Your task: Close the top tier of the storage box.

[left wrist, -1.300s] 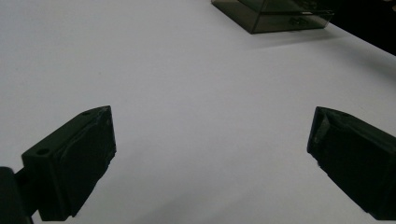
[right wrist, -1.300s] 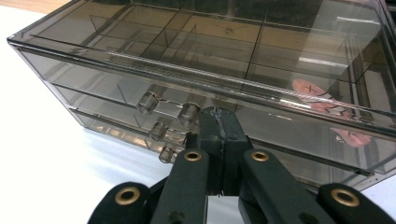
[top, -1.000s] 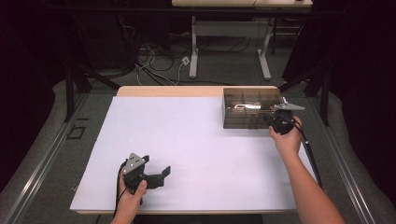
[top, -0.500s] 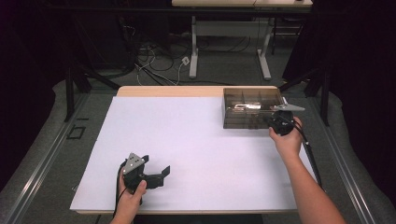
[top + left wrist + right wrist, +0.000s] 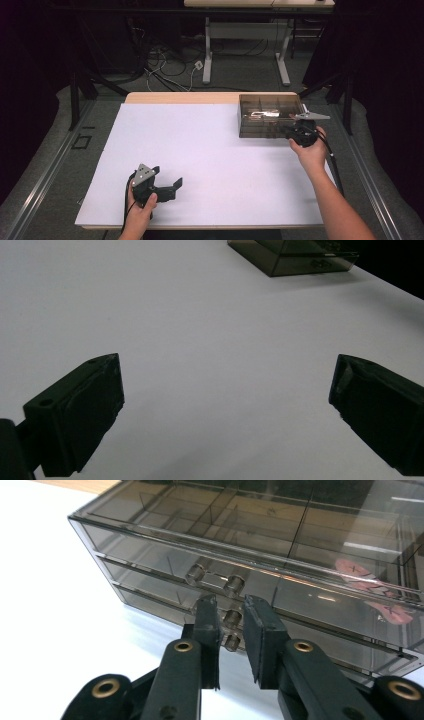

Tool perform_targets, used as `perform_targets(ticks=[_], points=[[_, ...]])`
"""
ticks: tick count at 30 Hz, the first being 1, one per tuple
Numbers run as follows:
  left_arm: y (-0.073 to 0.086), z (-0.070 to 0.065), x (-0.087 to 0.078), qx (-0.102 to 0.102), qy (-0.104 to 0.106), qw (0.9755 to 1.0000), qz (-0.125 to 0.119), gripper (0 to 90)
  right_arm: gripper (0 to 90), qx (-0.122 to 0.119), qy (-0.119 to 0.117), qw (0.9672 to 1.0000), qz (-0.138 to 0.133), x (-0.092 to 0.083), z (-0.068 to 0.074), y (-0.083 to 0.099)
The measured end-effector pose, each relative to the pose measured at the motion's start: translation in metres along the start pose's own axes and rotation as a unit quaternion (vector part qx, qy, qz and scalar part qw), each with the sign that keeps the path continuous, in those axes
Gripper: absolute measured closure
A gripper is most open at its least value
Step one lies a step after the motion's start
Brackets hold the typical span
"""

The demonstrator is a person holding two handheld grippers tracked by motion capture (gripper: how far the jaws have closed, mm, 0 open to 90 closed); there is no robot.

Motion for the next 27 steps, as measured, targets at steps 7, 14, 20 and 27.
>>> perform_targets(ticks=[7,14,20,27], points=[[0.0,-0.001,0.001,0.002,0.002,1.0,0.002,1.2,66.1,-0.019,-0.001,0.9998,0.0,-0.005,0.001,-0.001],[-0.001,-0.001,0.002,0.002,0.004,1.0,0.004,1.2,53.7,-0.044,0.007,0.9988,0.018,-0.009,0.001,0.002],[-0.001,-0.001,0.002,0.0,0.004,1.0,0.002,1.2,45.0,-0.075,0.005,0.997,0.018,-0.015,0.007,0.003],[-0.001,-0.002,0.002,0.002,0.003,1.0,0.001,1.2,36.6,-0.098,0.003,0.9948,0.026,-0.022,0.015,0.007]])
Point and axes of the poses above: each handheld gripper's, and its own axes: x roughly forward along the jaws, y roughly out of its underside, z roughly to its left, the point moved 2 cm from there along x, roughly forward along the jaws, and after that the axes turned 4 degrees about -z, right-handed, at the moved point
